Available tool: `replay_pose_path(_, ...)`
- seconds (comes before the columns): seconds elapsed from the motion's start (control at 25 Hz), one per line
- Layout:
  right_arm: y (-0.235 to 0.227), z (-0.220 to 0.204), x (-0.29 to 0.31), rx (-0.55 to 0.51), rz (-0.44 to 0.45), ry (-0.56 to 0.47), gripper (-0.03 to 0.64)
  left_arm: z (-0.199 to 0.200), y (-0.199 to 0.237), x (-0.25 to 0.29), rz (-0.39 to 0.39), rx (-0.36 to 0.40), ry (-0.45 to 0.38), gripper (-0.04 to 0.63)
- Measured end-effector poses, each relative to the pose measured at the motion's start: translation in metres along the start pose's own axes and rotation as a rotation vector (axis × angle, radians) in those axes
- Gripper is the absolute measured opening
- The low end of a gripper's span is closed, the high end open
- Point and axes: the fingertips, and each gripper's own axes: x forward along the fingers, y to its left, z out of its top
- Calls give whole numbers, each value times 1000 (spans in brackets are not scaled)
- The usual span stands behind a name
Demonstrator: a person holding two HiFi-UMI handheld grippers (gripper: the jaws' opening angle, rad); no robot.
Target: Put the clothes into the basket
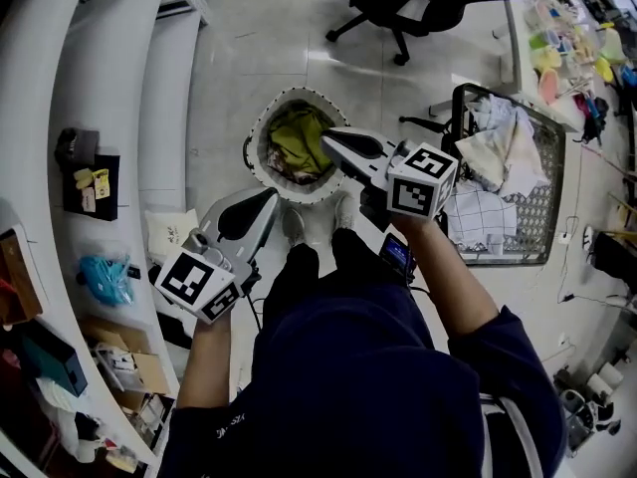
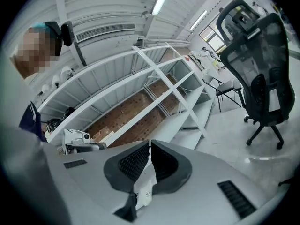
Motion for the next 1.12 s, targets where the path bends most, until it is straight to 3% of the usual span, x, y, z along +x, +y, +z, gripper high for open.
replay_pose_path(0.36,54,15,-22,-87,44,-19,14,11,-20,-8,-24,45,-18,4)
replay_pose_path(1.12,103,22,-39,-164,43,-39,9,26,-38,-16,-65,96,-46,5)
